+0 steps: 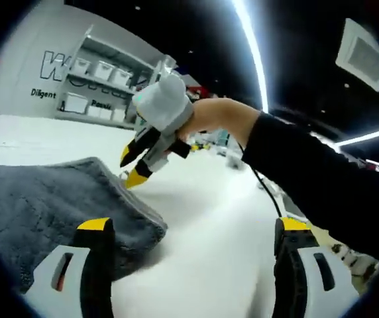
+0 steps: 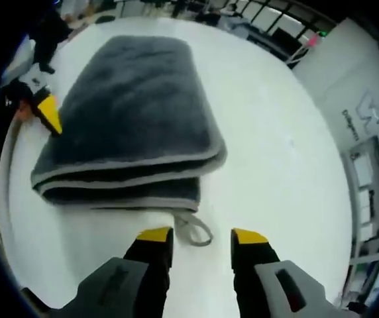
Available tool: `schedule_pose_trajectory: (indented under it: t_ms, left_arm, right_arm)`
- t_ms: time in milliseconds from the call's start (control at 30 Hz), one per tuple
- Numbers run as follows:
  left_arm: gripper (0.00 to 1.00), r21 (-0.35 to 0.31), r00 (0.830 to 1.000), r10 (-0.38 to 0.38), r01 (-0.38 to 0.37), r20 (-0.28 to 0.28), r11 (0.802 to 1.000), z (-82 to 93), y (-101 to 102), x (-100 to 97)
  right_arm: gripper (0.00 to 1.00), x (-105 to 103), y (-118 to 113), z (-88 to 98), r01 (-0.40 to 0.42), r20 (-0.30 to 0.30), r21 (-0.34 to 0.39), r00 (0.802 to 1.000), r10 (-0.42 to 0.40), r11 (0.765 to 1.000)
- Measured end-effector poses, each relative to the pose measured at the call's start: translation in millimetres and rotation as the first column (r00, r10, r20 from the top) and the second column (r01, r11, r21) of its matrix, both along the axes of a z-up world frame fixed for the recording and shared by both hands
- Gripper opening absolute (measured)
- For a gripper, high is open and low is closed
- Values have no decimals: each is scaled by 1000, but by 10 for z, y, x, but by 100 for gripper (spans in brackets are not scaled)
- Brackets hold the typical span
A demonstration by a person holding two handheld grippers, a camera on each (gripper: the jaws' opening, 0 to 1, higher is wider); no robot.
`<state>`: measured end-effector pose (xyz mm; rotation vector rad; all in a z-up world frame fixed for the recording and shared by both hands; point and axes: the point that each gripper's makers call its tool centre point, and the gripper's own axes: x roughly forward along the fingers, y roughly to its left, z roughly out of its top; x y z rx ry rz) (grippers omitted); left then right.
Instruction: Open the folded towel by lifting each exposed corner and separating the folded layers until the towel lies flat within the target outline without major curled edges
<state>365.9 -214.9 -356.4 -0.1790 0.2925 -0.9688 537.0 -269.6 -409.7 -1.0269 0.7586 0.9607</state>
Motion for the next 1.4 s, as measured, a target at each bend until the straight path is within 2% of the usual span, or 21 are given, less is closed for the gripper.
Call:
schedule_pose_trajectory:
  t_ms: [100,133,200,267,433,567,667,733,800,867,900,1000,1067,1133,1167,1233,1400]
  left_arm:
    - [100,13,1000,15,-15,19,1000,35,148,34]
    - [100,12,999,21,-21,25,1000,51,203,46]
    - [100,25,998,30,-31,51,999,73,334,74]
    - [98,97,994,47,-56,94,994,31,497,135]
    - [98,106,992,74,-85,102,991,87,815,258]
    - [97,116,984,118,-133,132,984,163,1093,355]
    - [97,135,979,141,-162,150,978,209,1288,433]
    - [98,137,974,157,-179,162,974,272,1448,466]
    - [97,132,972,174,-195,156,972,312,1606,499]
    - [95,128,970,193,-212,150,969,335,1751,524]
    - [95,125,968,203,-222,149,967,350,1837,536]
    - [95,114,955,255,-274,153,955,393,2139,587]
    - [95,114,946,283,-303,158,946,411,2296,606]
    - [91,118,941,292,-313,169,942,426,2408,593]
    - [89,119,940,292,-315,176,942,436,2455,581]
    - [88,117,936,303,-326,179,938,455,2535,578]
    - [90,110,917,349,-373,191,921,514,2792,628]
  right_arm:
    - [62,12,-27,61,63,25,40,998,-64,997]
    - [74,34,-4,90,57,52,65,997,-61,996]
    - [89,36,-7,113,60,80,77,995,-66,995]
    - [100,35,-27,105,85,78,82,993,-92,993]
    - [100,50,-91,118,93,113,42,989,-97,995]
    - [99,31,-95,202,94,139,54,985,-101,994]
    - [88,-39,-38,254,112,155,59,981,-119,992]
    - [87,-94,14,295,115,173,64,977,-124,991]
    - [89,-159,-4,322,167,186,61,967,-175,984]
    - [87,-185,-16,380,170,237,47,955,-176,984]
    - [87,-235,-12,393,176,240,52,953,-184,983]
    - [88,-372,14,524,197,268,122,937,-224,973]
    - [88,-448,-10,638,185,325,122,921,-215,975]
    - [88,-536,-5,730,208,335,177,906,-258,962]
    - [88,-613,22,816,222,332,245,895,-297,944]
    - [87,-746,94,915,205,332,324,889,-314,924]
    - [85,-1002,278,1082,177,361,478,853,-377,860]
